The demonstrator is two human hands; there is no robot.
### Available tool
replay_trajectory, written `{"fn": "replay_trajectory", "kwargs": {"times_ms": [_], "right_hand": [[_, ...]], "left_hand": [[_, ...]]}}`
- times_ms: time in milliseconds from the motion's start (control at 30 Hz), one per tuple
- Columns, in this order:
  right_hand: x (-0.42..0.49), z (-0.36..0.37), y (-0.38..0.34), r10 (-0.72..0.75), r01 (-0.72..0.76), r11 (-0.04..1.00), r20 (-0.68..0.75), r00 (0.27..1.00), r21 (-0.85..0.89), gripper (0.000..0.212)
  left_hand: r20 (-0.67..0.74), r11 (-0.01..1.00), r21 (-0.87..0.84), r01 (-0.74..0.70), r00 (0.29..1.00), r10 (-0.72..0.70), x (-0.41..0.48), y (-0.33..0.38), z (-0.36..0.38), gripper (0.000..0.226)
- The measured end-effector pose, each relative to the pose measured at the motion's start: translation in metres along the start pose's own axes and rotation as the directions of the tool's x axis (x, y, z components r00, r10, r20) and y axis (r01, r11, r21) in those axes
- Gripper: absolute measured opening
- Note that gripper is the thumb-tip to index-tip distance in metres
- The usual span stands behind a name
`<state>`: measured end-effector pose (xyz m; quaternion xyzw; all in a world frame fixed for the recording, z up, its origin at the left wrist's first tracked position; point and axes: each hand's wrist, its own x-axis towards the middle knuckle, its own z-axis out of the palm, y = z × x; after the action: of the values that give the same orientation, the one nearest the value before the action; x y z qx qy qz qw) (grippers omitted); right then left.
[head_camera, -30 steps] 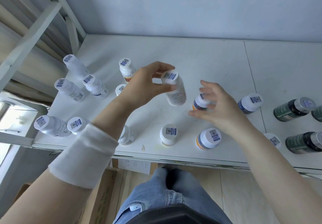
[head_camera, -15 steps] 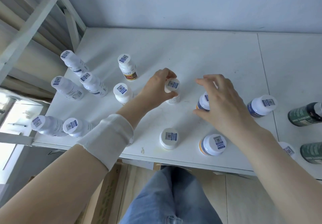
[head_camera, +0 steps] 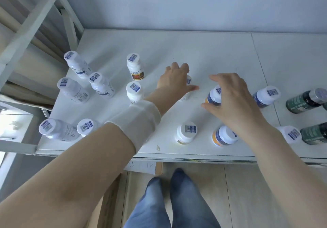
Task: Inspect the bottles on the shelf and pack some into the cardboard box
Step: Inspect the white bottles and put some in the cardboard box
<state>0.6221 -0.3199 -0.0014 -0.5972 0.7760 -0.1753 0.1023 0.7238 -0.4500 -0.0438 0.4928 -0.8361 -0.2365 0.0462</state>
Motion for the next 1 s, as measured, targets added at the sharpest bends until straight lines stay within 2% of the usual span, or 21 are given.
{"fn": "replay_trajectory", "kwargs": {"times_ms": [67, 133, 200, 233, 300, 333, 500, 700, 800, 900, 1000], "right_hand": [[-0.002, -0.001, -0.001, 0.017, -0.018, 1.0, -0.015, 1.0, -0.018, 0.066], [-0.004, -0.003, 0.003, 0.037, -0.037, 0.999, -0.03, 0.999, -0.03, 0.065], [-0.006, -0.003, 0.011, 0.041, -0.042, 0.999, -0.036, 0.999, -0.018, 0.064], [-0.006, -0.003, 0.014, 0.036, -0.036, 0.999, -0.033, 0.999, -0.01, 0.064], [-0.007, -0.003, 0.02, 0.03, -0.03, 1.0, -0.03, 0.999, 0.004, 0.063], [-0.007, -0.003, 0.022, 0.027, -0.027, 1.0, -0.032, 0.999, 0.009, 0.062], [-0.003, 0.001, 0.032, -0.026, 0.029, 0.998, -0.056, 0.998, 0.055, 0.061], [0.003, 0.006, 0.037, -0.085, 0.085, 0.996, -0.051, 0.995, 0.013, 0.061], [0.005, 0.009, 0.035, -0.111, 0.11, 0.994, -0.039, 0.993, -0.028, 0.062], [0.003, 0.009, 0.028, -0.14, 0.138, 0.99, -0.044, 0.989, -0.034, 0.064], [-0.008, 0.006, 0.017, -0.177, 0.177, 0.984, -0.092, 0.98, 0.0, 0.065]], "left_hand": [[0.024, 0.998, 0.029, -0.054, 0.998, 0.053, 0.007, 0.002, 0.001, 0.043], [0.121, 0.974, -0.005, -0.224, 0.967, 0.223, 0.009, -0.006, -0.004, 0.035], [0.227, 0.938, -0.034, -0.345, 0.911, 0.343, 0.005, -0.016, -0.015, 0.04], [0.256, 0.934, -0.034, -0.357, 0.9, 0.353, 0.002, -0.021, -0.018, 0.047], [0.238, 0.954, -0.017, -0.3, 0.925, 0.295, -0.003, -0.027, -0.021, 0.065], [0.204, 0.964, -0.009, -0.267, 0.943, 0.263, -0.006, -0.027, -0.02, 0.066], [0.142, 0.971, -0.033, -0.237, 0.961, 0.239, -0.01, -0.022, -0.014, 0.039], [0.137, 0.968, 0.004, -0.25, 0.959, 0.247, -0.007, -0.02, -0.017, 0.041], [0.154, 0.969, 0.007, -0.246, 0.958, 0.242, -0.01, -0.023, -0.016, 0.051], [0.204, 0.975, 0.018, -0.221, 0.956, 0.212, -0.021, -0.022, -0.029, 0.076], [0.127, 0.988, 0.041, -0.149, 0.982, 0.143, -0.054, -0.026, -0.067, 0.072]]}}
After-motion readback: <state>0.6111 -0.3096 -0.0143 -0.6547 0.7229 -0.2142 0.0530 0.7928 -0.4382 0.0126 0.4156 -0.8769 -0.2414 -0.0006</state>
